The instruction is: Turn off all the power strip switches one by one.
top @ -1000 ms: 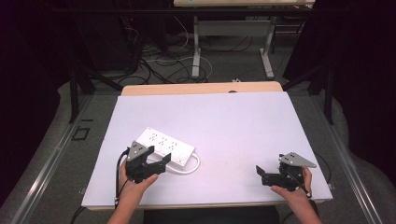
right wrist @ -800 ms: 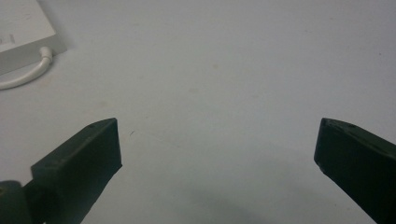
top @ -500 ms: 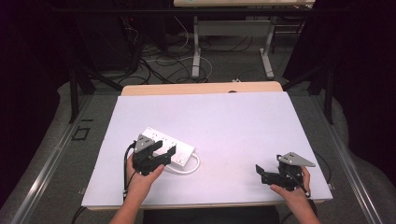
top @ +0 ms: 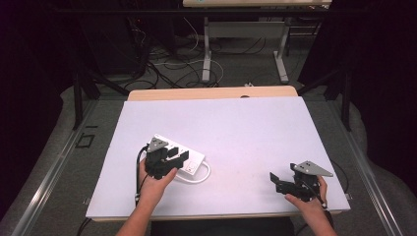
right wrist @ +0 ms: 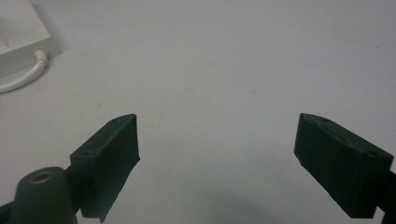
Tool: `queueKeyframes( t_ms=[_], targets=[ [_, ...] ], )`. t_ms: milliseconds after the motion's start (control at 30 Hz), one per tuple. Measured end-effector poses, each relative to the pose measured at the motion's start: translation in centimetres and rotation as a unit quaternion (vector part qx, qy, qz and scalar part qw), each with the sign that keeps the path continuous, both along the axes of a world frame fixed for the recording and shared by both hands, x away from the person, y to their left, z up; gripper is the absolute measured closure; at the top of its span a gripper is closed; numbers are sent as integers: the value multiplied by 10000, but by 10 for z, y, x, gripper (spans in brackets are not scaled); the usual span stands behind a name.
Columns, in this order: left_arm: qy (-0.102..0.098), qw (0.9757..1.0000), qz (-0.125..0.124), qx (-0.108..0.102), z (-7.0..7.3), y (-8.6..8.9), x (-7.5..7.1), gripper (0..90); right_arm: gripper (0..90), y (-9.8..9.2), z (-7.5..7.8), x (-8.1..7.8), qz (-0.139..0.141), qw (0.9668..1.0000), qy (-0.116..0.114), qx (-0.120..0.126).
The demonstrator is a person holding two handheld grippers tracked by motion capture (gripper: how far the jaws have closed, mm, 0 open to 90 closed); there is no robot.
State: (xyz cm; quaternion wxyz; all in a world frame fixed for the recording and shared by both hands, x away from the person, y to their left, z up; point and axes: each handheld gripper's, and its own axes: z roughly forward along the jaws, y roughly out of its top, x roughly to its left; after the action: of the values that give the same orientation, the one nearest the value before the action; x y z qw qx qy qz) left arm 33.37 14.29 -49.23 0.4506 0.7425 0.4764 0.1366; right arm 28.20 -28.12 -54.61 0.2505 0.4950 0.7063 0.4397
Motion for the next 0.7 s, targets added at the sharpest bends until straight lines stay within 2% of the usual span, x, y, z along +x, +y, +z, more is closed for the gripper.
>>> queueKeyframes(
  t_ms=[100,167,233,367,500,600,700],
  targets=[
    [99,9999,-77,120,1,-4,2,589,148,0,-1,0,69,10000,2,-72],
    [128,9997,-45,181,1,-7,3,626,152,1,-1,0,95,9999,31,-141],
    [176,9997,-11,165,0,-9,4,659,153,2,-2,0,107,9999,36,-105],
    [337,9991,-56,261,-3,-12,5,709,153,3,-2,0,180,9997,96,-103],
    [406,9986,-80,331,-6,-14,7,750,155,3,-3,0,215,9997,92,-103],
    [470,9983,-94,324,-9,-16,8,777,161,5,-3,0,336,9992,229,-53],
    [560,9975,-156,396,-10,-17,8,807,161,8,-4,0,444,9985,252,-173]
  ],
)
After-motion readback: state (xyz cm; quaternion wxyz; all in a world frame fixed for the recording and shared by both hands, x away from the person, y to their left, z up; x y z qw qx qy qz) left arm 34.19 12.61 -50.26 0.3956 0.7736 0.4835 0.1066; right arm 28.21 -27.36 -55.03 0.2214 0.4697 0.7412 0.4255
